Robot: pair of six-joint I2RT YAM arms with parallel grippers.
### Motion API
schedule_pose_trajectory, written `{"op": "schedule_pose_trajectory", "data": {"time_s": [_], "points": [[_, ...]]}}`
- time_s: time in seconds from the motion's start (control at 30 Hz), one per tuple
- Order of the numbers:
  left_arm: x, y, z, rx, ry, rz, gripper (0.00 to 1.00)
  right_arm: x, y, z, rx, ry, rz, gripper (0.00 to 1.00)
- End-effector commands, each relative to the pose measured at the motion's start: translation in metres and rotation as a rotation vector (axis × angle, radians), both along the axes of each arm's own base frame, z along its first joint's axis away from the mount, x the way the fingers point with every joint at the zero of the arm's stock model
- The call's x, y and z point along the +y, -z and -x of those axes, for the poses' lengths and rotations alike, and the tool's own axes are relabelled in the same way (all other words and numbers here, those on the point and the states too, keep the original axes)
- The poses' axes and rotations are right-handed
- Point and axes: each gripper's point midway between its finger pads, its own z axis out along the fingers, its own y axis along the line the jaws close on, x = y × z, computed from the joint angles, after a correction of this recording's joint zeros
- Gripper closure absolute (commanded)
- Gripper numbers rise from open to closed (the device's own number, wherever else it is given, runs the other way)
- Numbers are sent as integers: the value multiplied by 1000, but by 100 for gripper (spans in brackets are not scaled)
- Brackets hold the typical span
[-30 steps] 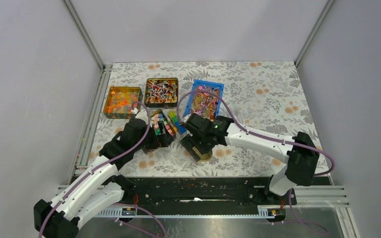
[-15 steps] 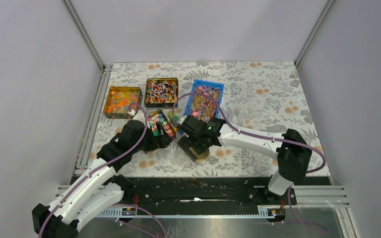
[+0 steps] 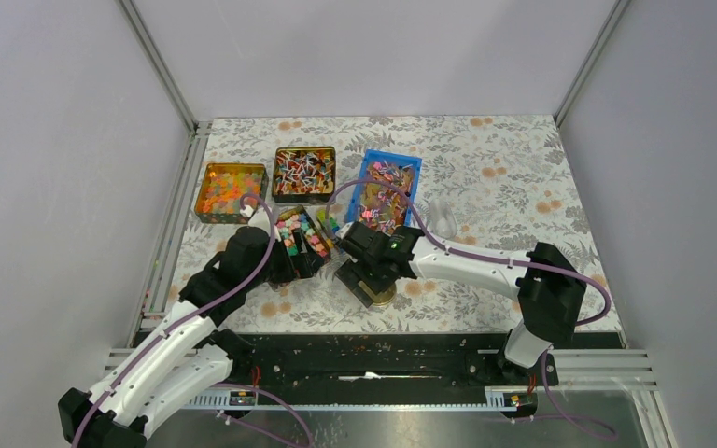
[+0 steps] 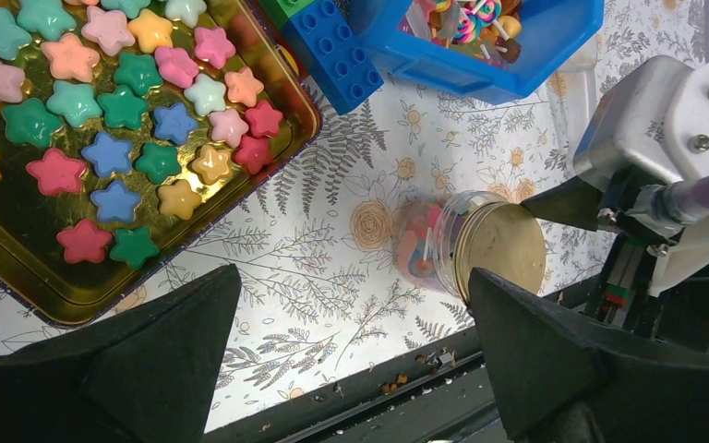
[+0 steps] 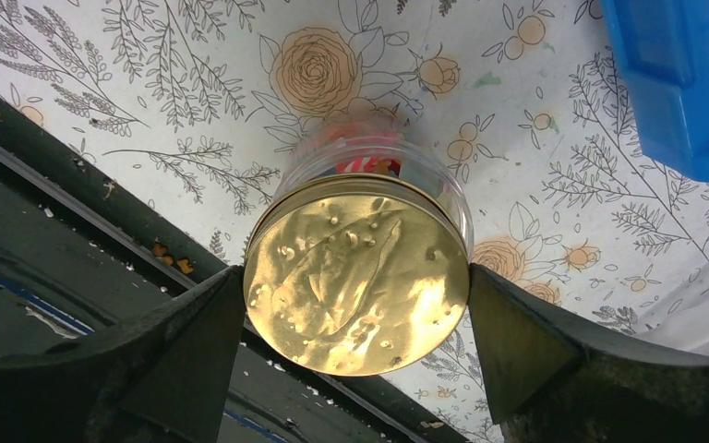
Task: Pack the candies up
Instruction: Close the bottle lid on the packing bottle.
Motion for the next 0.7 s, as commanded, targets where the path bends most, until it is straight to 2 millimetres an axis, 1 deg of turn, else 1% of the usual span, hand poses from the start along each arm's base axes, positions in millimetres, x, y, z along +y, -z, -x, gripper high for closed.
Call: {"op": "schedule_pose_trajectory", "data": {"time_s": [0.0,0.1,0.2,0.47,0.67], "points": [[-6,-17,-7,-57,15,39,1,-1,3,-3,-33,15,11,30],[-7,-17,-7,-58,15,45,1,-2,7,-3,-33,23,7,30],[-8,-17,-7,-59,17,51,1,3,10,1,-10,12,-12,30],[-9,-14,-4,-43,24,60,1,14,9,0,-5,3,-52,30],[-10,-14,-3,-41,25,66,1,13,17,0,5,5,-34,30]]}}
